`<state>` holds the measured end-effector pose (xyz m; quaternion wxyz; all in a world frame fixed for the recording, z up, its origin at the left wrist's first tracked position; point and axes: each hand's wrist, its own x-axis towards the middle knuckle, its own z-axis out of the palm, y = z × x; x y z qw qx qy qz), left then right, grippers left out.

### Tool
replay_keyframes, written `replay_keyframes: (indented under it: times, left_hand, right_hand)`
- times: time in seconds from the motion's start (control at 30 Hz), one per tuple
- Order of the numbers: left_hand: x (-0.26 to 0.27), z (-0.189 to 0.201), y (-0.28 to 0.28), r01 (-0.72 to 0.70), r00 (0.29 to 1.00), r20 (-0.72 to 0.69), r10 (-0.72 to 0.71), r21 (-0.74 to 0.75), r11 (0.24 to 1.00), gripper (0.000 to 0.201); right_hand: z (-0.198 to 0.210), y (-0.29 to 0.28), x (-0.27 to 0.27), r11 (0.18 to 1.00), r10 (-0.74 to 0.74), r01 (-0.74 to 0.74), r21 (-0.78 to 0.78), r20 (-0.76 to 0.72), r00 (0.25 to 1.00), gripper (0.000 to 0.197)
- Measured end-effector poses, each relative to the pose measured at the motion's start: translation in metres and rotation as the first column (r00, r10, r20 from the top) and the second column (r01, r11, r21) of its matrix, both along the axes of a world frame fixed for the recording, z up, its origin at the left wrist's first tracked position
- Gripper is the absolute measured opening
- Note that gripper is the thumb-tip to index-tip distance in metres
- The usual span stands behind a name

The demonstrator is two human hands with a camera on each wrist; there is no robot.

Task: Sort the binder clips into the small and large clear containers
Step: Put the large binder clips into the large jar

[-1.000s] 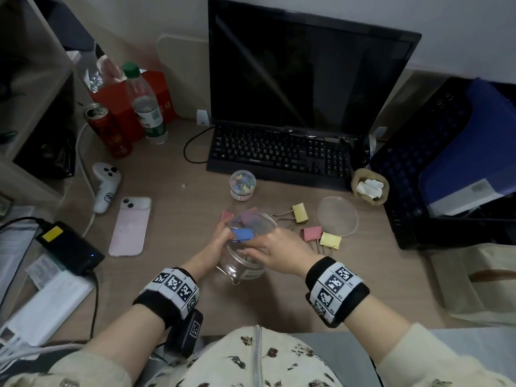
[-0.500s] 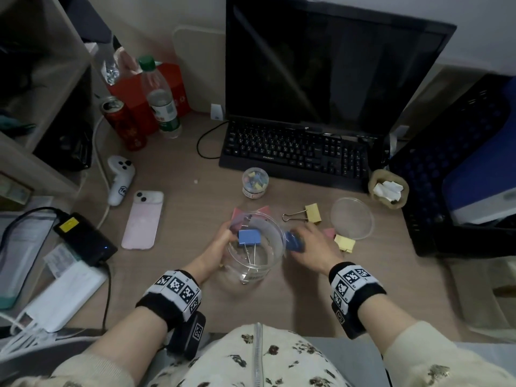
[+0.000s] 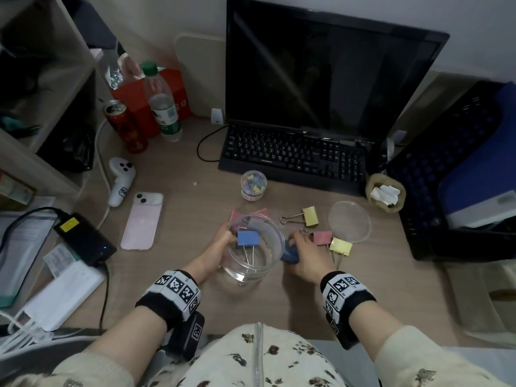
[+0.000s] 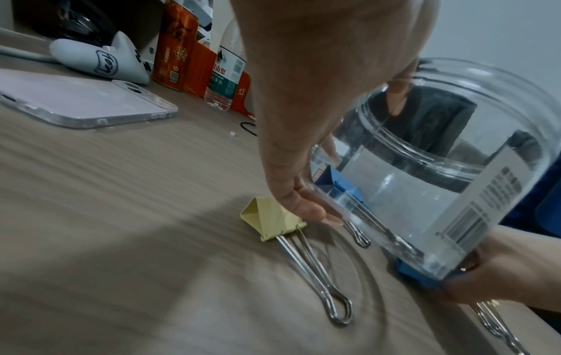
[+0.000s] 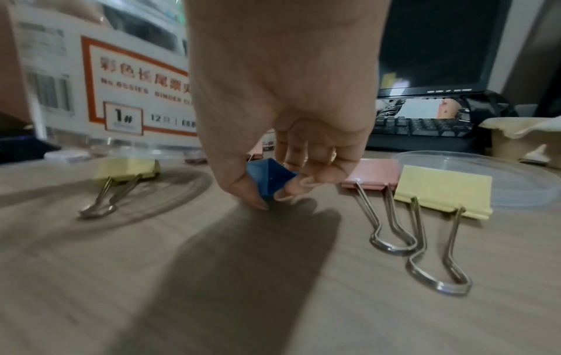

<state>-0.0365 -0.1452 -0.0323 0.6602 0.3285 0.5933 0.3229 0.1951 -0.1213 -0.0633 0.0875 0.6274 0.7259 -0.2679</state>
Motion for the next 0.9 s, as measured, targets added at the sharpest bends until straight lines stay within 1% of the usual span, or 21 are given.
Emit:
replay_keyframes:
  times: [0.07,0.1,0.13,0.2,0.27,0.33,0.37,0.4,0.43,0.47,0.53,0.57,0.6,0.63,0.67,0.73,0.77,0.83,0.9]
  left_hand:
    - [0.001,0.001,0.001,0.0,1.0,0.01,0.0,0.015,1.0,0.061]
    - [0.002,0.001,0.002,0.004,1.0,0.016,-0.004,0.013,1.0,0.06]
    - [0.002,0.0,0.001,0.009,1.0,0.016,-0.009,0.012,1.0,0.054]
    - [0.004,0.003,0.001,0.03,0.999,0.031,-0.031,0.026,0.999,0.032]
    - [0.006,0.002,0.002,0.04,0.998,0.054,-0.042,0.037,0.999,0.03]
    - [0.009,0.005,0.002,0.06,0.996,0.068,-0.064,0.053,0.997,0.029]
    - [0.01,0.005,0.001,0.078,0.994,0.077,-0.082,0.058,0.995,0.027]
    - [0.011,0.007,0.0,0.092,0.992,0.084,-0.097,0.061,0.994,0.029]
    - [0.012,0.007,0.0,0.109,0.99,0.08,-0.113,0.06,0.992,0.035]
    - [0.012,0.008,-0.001,0.125,0.989,0.068,-0.129,0.061,0.99,0.038]
    - [0.01,0.008,-0.002,0.175,0.983,0.037,-0.179,0.082,0.981,0.04]
    - [0.01,0.009,-0.003,0.207,0.977,0.03,-0.211,0.096,0.974,0.047]
    - [0.009,0.01,-0.004,0.239,0.97,0.025,-0.242,0.103,0.966,0.054]
    - [0.009,0.01,-0.005,0.267,0.962,0.021,-0.271,0.099,0.958,0.056]
    - [0.009,0.009,-0.007,0.283,0.958,0.027,-0.287,0.092,0.955,0.052]
    - [0.009,0.009,-0.008,0.28,0.958,0.035,-0.284,0.08,0.957,0.036]
    - [0.01,0.01,-0.009,0.287,0.957,0.028,-0.29,0.079,0.955,0.033]
    - [0.011,0.009,-0.008,0.307,0.95,0.025,-0.31,0.091,0.947,0.037]
    - [0.011,0.012,-0.008,0.3,0.95,0.057,-0.306,0.087,0.95,0.033]
  right_hand:
    - [0.008,0.004,0.005,0.999,-0.038,0.039,0.025,-0.059,0.998,0.053]
    - [0.015,0.007,0.008,0.996,-0.061,0.067,0.054,-0.116,0.991,0.053]
    - [0.023,0.01,0.011,0.991,-0.075,0.096,0.097,-0.203,0.976,0.052]
    - [0.044,0.016,0.015,0.974,-0.048,0.133,0.181,-0.411,0.91,0.045]
    - [0.07,0.018,0.013,0.973,0.037,0.104,0.205,-0.588,0.808,0.041]
    - [0.097,0.015,0.005,0.991,0.074,0.031,0.131,-0.722,0.688,0.04]
    - [0.108,0.012,0.0,0.998,0.065,-0.023,0.067,-0.752,0.656,0.04]
    - [0.114,0.01,-0.005,0.996,0.063,-0.086,0.009,-0.752,0.656,0.041]
    - [0.116,0.009,-0.009,0.989,0.072,-0.146,-0.037,-0.736,0.674,0.041]
    - [0.114,0.009,-0.012,0.978,0.093,-0.197,-0.07,-0.701,0.707,0.042]
    - [0.109,0.01,-0.017,0.953,0.171,-0.286,-0.104,-0.594,0.786,0.045]
    - [0.108,0.011,-0.019,0.938,0.212,-0.324,-0.123,-0.534,0.818,0.047]
    - [0.109,0.011,-0.022,0.924,0.245,-0.353,-0.147,-0.481,0.842,0.047]
    - [0.11,0.01,-0.025,0.908,0.278,-0.381,-0.173,-0.432,0.858,0.047]
    - [0.113,0.009,-0.029,0.887,0.325,-0.419,-0.193,-0.385,0.864,0.047]
    - [0.117,0.006,-0.038,0.831,0.454,-0.515,-0.211,-0.278,0.846,0.045]
    - [0.12,0.004,-0.043,0.796,0.525,-0.565,-0.217,-0.214,0.823,0.044]
    - [0.121,0.001,-0.053,0.72,0.664,-0.662,-0.205,-0.07,0.744,0.041]
    - [0.119,-0.002,-0.06,0.649,0.752,-0.741,-0.17,0.002,0.659,0.035]
